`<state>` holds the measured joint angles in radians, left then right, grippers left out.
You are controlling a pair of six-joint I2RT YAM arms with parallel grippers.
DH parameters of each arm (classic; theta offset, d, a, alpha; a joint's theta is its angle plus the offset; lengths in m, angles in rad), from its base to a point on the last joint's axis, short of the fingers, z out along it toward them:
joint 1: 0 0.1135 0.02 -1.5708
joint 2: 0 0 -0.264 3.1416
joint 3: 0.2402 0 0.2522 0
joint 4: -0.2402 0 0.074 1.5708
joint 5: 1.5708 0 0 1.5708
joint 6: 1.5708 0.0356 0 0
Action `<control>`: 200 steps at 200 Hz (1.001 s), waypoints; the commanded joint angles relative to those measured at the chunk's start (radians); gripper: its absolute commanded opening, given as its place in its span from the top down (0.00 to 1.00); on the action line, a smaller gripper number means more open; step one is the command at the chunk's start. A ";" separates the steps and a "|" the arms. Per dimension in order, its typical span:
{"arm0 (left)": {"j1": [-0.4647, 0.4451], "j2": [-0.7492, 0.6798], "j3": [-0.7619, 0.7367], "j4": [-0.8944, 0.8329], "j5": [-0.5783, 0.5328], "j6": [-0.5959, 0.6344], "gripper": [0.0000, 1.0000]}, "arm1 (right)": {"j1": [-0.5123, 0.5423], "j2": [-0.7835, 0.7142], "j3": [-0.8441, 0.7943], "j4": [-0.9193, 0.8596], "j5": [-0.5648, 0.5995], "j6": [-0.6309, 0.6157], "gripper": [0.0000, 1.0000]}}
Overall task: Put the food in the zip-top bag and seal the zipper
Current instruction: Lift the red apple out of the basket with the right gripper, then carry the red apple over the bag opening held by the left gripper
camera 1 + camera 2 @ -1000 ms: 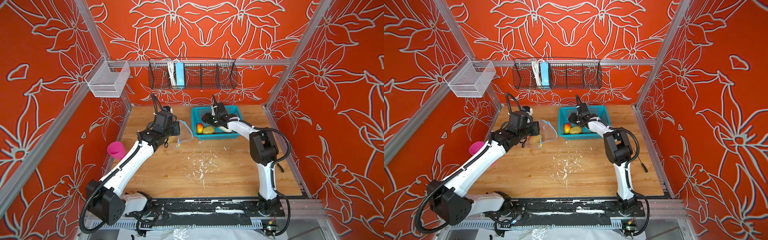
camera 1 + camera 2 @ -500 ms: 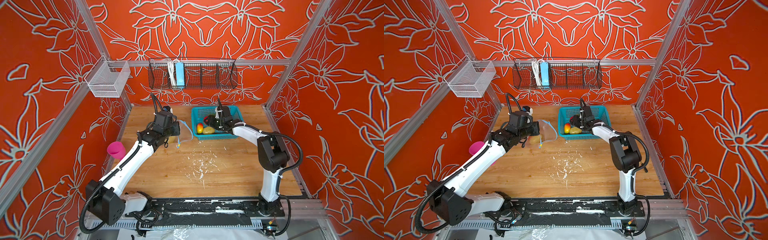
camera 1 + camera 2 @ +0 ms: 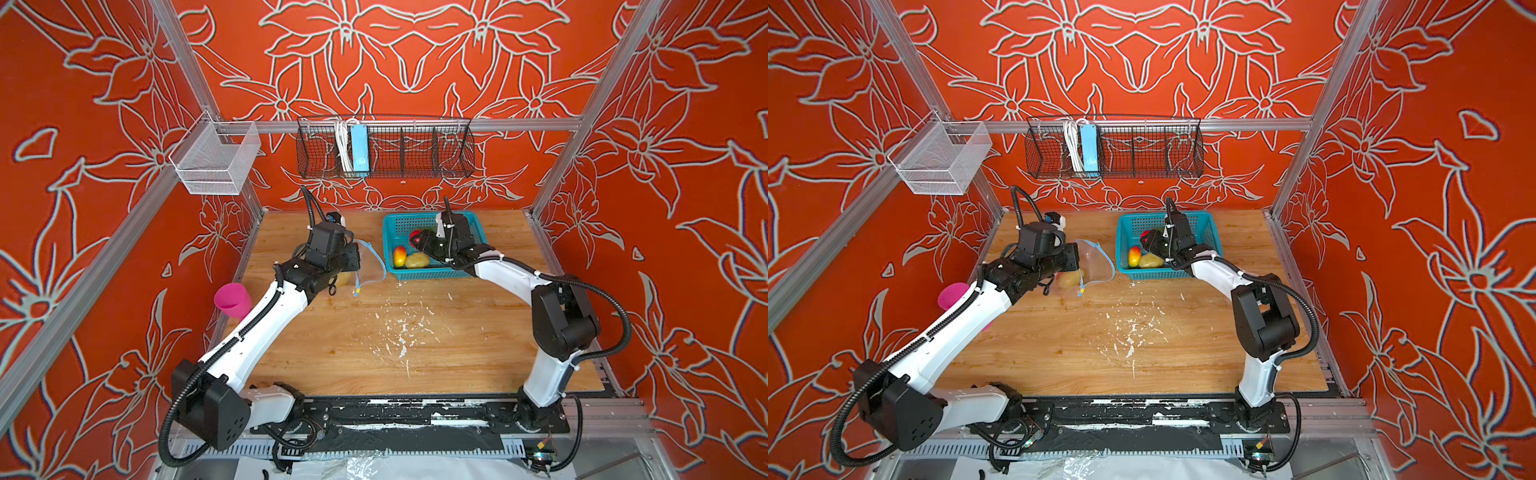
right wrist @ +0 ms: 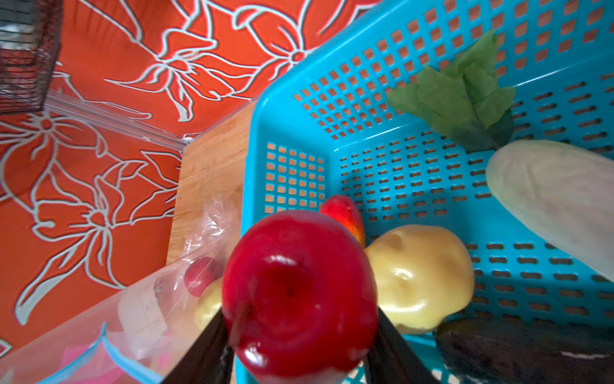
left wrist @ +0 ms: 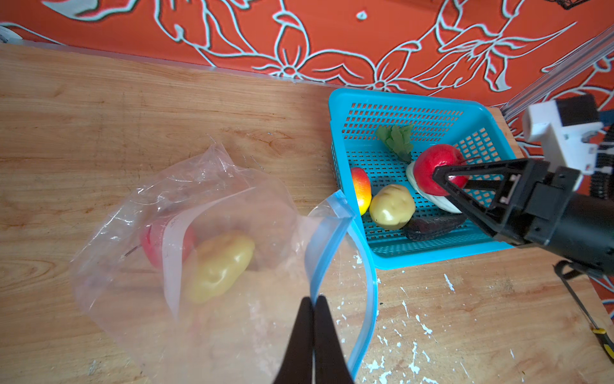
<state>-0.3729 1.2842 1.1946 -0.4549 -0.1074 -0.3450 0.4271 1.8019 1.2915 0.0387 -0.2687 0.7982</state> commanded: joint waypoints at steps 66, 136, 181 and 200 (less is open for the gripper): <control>0.002 0.024 0.028 -0.011 -0.002 -0.012 1.00 | 0.074 -0.148 -0.082 0.006 0.045 0.004 0.55; 0.002 0.023 0.030 -0.014 0.007 -0.012 1.00 | 0.157 -0.226 -0.104 -0.021 0.090 -0.053 0.55; 0.002 0.023 0.031 -0.013 0.018 -0.015 1.00 | 0.216 -0.256 -0.120 -0.010 0.124 -0.069 0.55; 0.002 0.025 0.032 -0.017 0.020 -0.015 1.00 | 0.240 -0.268 -0.132 0.009 0.132 -0.073 0.55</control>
<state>-0.3729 1.2999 1.1950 -0.4622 -0.0994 -0.3531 0.6376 1.5787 1.1809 0.0341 -0.1761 0.7395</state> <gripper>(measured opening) 0.049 0.570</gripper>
